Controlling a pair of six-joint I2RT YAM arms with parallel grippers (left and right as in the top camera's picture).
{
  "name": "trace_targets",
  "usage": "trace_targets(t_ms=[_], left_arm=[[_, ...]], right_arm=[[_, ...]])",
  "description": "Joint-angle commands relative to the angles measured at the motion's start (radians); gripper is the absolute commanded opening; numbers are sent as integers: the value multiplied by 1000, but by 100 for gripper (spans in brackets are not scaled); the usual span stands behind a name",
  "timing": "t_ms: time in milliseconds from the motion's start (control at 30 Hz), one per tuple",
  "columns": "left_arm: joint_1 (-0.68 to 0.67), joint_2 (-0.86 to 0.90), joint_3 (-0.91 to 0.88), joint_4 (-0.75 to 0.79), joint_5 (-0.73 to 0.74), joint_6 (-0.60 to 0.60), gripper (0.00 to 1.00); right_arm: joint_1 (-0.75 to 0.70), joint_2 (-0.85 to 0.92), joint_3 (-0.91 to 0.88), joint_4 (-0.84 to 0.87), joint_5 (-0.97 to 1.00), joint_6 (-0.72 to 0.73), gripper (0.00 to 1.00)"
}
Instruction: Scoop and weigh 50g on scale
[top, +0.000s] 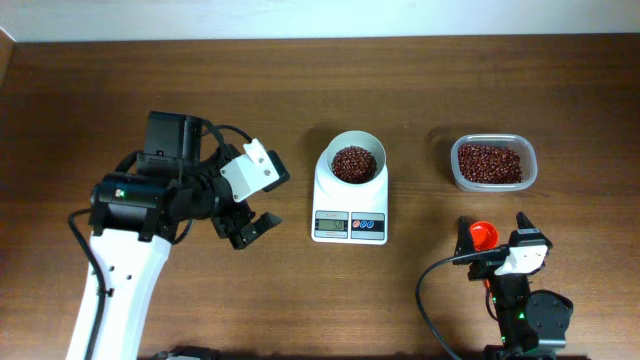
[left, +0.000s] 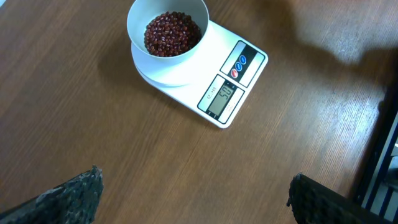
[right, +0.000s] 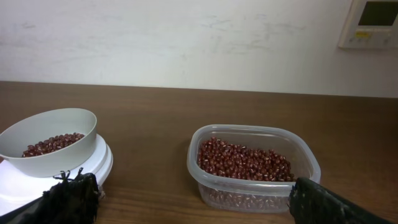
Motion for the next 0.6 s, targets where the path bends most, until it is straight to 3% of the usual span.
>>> trace_targets(t_ms=[0, 100, 333, 400, 467, 500, 567], left_arm=[[-2, -34, 2, -2, 3, -6, 99], [-1, -111, 2, -9, -76, -6, 99], [-1, -309, -7, 39, -8, -47, 99], [-1, -407, -97, 190, -7, -268, 99], [-1, -495, -208, 332, -16, -382, 99], [-1, -613, -390, 543, -88, -601, 99], [-1, -700, -539, 686, -164, -745, 99]], right_arm=[[7, -12, -7, -3, -2, -6, 99], [7, -12, -7, -3, -2, -6, 99], [7, -12, -7, -3, -2, -6, 99], [7, -12, -7, -3, -2, -6, 99], [7, -12, -7, -3, -2, -6, 99], [7, -12, -7, -3, -2, -6, 99], [7, -12, -7, -3, -2, -6, 99]])
